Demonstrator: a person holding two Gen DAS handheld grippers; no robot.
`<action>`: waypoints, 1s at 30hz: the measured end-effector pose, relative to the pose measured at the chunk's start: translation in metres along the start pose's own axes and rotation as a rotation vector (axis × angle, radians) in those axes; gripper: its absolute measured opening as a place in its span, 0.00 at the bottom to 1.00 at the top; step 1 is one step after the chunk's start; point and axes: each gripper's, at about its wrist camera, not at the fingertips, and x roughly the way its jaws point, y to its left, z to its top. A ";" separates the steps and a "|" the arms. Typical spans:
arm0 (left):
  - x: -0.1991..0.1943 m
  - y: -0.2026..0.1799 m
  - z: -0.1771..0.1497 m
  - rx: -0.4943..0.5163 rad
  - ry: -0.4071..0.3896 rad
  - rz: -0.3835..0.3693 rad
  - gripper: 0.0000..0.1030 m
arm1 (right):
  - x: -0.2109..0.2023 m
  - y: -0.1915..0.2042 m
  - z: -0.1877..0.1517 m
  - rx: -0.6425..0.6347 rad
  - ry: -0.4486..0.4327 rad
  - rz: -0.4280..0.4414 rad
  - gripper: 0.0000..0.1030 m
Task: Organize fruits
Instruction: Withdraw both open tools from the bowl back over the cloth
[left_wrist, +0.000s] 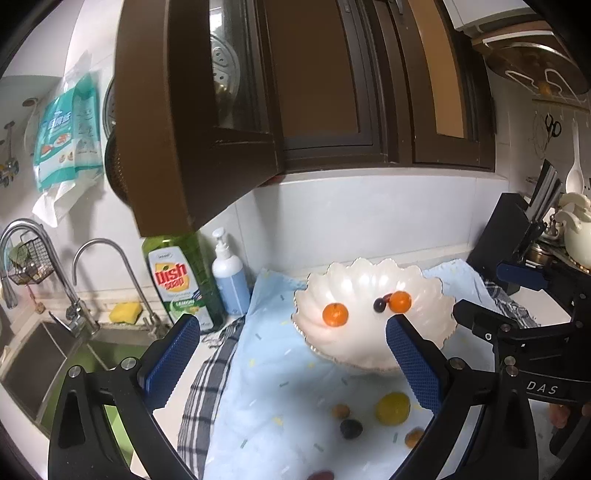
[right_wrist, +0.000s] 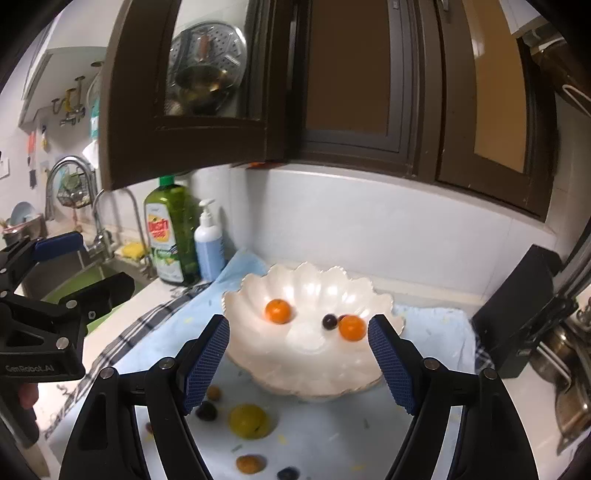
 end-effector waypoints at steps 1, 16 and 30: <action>0.000 0.001 -0.003 0.002 0.008 0.004 1.00 | -0.001 0.002 -0.003 0.001 0.004 0.004 0.76; -0.010 0.002 -0.048 0.046 0.093 0.035 1.00 | 0.004 0.020 -0.040 -0.022 0.115 0.062 0.76; -0.002 -0.004 -0.098 0.057 0.194 0.035 0.99 | 0.017 0.034 -0.082 -0.051 0.203 0.094 0.76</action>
